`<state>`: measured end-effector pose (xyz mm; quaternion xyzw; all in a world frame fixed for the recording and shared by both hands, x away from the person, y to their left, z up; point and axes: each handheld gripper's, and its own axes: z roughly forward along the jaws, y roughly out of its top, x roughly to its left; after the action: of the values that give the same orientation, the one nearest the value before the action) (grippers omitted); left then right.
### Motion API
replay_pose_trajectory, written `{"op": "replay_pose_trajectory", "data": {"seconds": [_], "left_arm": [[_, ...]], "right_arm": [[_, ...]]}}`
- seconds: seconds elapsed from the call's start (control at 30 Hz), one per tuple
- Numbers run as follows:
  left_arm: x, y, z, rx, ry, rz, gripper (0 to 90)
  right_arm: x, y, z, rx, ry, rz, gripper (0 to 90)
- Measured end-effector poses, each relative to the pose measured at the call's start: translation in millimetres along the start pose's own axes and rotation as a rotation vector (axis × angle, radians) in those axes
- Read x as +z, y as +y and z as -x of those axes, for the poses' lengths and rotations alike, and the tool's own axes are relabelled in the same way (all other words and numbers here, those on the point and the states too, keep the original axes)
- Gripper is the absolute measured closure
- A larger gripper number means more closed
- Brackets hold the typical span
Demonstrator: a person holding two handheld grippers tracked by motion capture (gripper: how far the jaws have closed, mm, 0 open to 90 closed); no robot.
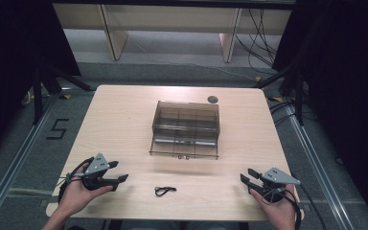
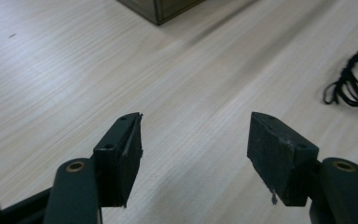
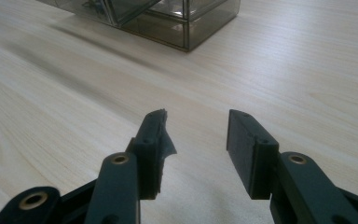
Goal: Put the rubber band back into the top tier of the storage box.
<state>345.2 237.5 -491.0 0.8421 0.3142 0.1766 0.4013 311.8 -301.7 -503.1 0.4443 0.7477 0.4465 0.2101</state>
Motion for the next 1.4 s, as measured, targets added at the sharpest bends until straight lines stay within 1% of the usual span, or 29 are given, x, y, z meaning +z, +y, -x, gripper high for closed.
{"op": "replay_pose_trajectory", "data": {"seconds": [0.03,0.07,0.1,0.13,0.17,0.2,0.23,0.33,0.37,0.4,0.47,0.5,0.53,0.57,0.6,0.67,0.7,0.73,0.77,0.8,0.83,0.9,1.0,1.03,1.07,1.1,1.2,1.3,1.4], "left_arm": [[-1.5,4.1,0.2,0.027,-0.011,-0.007,36.0],[-2.4,7.8,1.1,0.041,-0.025,-0.026,36.3],[-3.6,11.9,0.9,0.091,-0.035,-0.058,36.7],[-3.8,15.3,3.1,0.116,-0.059,-0.085,38.1],[-3.7,18.9,3.4,0.164,-0.074,-0.134,38.4],[-2.5,22.2,4.9,0.2,-0.112,-0.191,38.4],[-1.2,25.6,7.7,0.265,-0.151,-0.231,38.8],[4.2,30.6,14.0,0.338,-0.247,-0.33,39.1],[6.4,31.3,16.7,0.343,-0.266,-0.35,38.6],[9.1,32.1,18.7,0.326,-0.283,-0.364,37.9],[14.9,36.7,18.2,0.363,-0.309,-0.441,37.8],[14.9,36.7,18.2,0.363,-0.309,-0.441,37.8],[18.1,38.7,17.0,0.392,-0.317,-0.475,38.0],[18.8,40.5,15.9,0.414,-0.325,-0.491,38.4],[18.8,40.5,15.9,0.414,-0.325,-0.491,39.2],[19.9,40.9,18.5,0.377,-0.346,-0.49,39.8],[20.1,43.0,17.2,0.409,-0.355,-0.51,39.8],[20.9,42.7,19.6,0.387,-0.364,-0.506,39.8],[21.5,44.3,19.3,0.425,-0.377,-0.529,39.9],[22.5,43.6,22.3,0.407,-0.387,-0.528,39.9],[24.7,44.7,24.2,0.433,-0.417,-0.561,39.9],[26.9,45.4,26.9,0.439,-0.431,-0.578,39.7],[28.5,47.9,28.1,0.453,-0.432,-0.59,39.7],[29.0,50.6,27.3,0.482,-0.437,-0.606,39.7],[29.6,51.8,27.8,0.482,-0.438,-0.604,39.6],[30.2,52.3,29.1,0.47,-0.438,-0.596,39.6],[33.2,56.7,30.1,0.507,-0.446,-0.641,40.7],[35.3,59.1,32.0,0.517,-0.449,-0.677,41.3],[36.8,61.7,32.0,0.517,-0.447,-0.674,41.0]], "right_arm": [[1.0,0.6,2.8,-0.03,0.001,0.011,58.2],[0.8,1.1,2.9,-0.029,0.004,0.008,58.1],[0.8,1.5,2.9,-0.031,0.007,0.006,58.0],[0.8,1.6,2.4,-0.035,0.001,0.008,57.8],[1.0,1.2,0.4,-0.013,0.006,0.002,57.7],[2.2,0.7,0.4,-0.017,0.011,0.007,57.6],[2.2,1.2,2.8,-0.057,-0.001,0.011,57.5],[2.1,1.0,1.6,-0.042,0.003,0.005,57.6],[1.9,1.2,2.0,-0.045,0.001,0.009,57.6],[0.7,1.1,-0.3,-0.008,0.005,-0.002,57.5],[0.5,1.1,-0.1,0.0,0.005,-0.001,57.4],[0.5,1.1,-0.1,0.0,0.005,-0.001,57.4],[2.0,1.1,2.4,-0.035,0.012,0.009,57.4],[1.9,1.0,2.3,-0.033,0.012,0.008,57.4],[1.9,1.0,2.3,-0.033,0.012,0.008,57.4],[2.0,1.0,2.6,-0.03,0.02,0.007,57.4],[1.8,1.3,3.5,-0.053,0.005,0.014,57.4],[1.9,1.3,3.5,-0.052,0.005,0.015,57.4],[1.6,1.0,1.9,-0.027,0.007,0.006,57.4],[2.1,1.2,3.2,-0.051,-0.003,0.009,57.4],[1.3,0.9,-0.7,0.001,0.007,-0.008,57.4],[1.7,0.9,-1.1,0.002,0.008,-0.009,57.4],[2.1,0.7,-0.6,-0.005,0.008,-0.006,57.4],[2.2,0.9,0.6,-0.019,0.004,0.001,57.4],[1.7,0.6,-0.7,0.003,0.006,-0.007,57.4],[2.8,0.6,2.5,-0.028,0.009,0.004,57.4],[3.3,0.2,1.6,-0.012,0.014,0.003,57.4],[3.7,0.5,2.2,-0.025,0.013,0.007,57.4],[3.3,0.3,1.3,-0.017,0.014,-0.001,57.4]]}}
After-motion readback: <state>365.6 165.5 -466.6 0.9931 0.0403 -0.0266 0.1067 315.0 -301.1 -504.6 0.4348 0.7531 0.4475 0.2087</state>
